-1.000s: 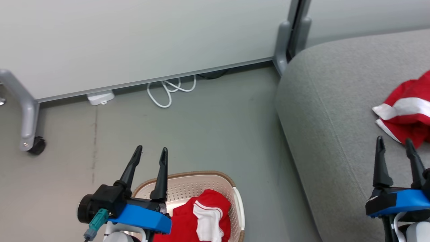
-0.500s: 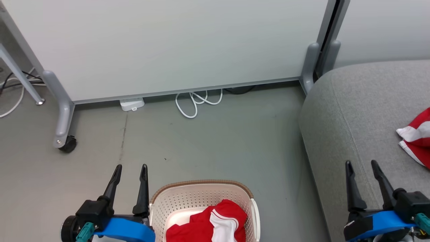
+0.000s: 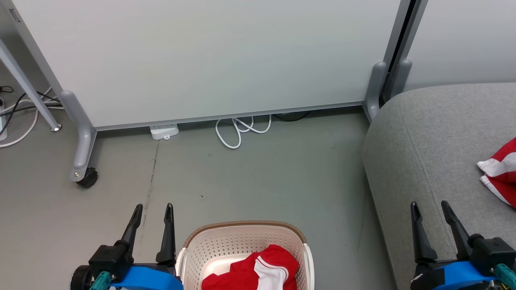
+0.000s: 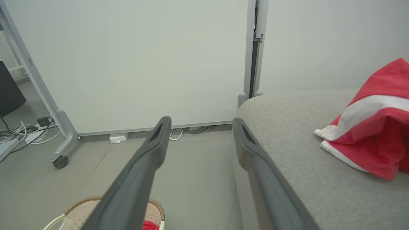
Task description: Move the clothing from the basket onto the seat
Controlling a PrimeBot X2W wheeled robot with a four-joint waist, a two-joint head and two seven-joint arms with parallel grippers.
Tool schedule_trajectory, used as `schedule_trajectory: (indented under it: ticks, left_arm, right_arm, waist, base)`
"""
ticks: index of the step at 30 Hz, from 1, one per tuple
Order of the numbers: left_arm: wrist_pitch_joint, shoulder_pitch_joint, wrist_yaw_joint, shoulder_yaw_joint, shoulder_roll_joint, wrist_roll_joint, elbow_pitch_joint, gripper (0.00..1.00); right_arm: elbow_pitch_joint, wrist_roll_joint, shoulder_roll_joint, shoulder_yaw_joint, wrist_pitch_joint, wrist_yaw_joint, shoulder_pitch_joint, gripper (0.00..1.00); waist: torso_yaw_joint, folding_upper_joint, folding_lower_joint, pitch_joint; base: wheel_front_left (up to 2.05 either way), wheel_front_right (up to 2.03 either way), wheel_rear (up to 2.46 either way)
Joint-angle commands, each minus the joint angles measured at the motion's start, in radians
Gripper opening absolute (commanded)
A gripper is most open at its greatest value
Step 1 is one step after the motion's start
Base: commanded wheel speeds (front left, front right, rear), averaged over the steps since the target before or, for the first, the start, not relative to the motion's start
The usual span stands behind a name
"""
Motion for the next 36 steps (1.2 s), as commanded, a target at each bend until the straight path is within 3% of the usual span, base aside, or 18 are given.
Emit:
schedule_trajectory:
  ticks: [1, 18, 36]
  left_arm:
    - [-0.003, 0.01, -0.006, 0.0, 0.001, 0.001, -0.004, 1.0]
    - [-0.003, -0.029, -0.007, -0.07, 0.01, 0.009, 0.037, 1.0]
    - [-0.003, -0.227, -0.004, -0.25, 0.018, -0.032, 0.353, 1.0]
  right_arm:
    - [-0.006, 0.006, 0.001, -0.001, 0.001, 0.001, 0.015, 1.0]
    - [-0.037, 0.011, 0.001, 0.031, 0.013, 0.001, -0.007, 1.0]
    - [-0.082, 0.048, 0.001, 0.152, -0.01, 0.001, -0.146, 1.0]
  waist:
    - [-0.002, 0.0, 0.0, 0.001]
    - [-0.029, 0.0, 0.0, 0.057]
    - [-0.18, 0.0, 0.0, 0.356]
  base:
    - [0.0, 0.0, 0.0]
    - [0.0, 0.0, 0.0]
    - [0.0, 0.0, 0.0]
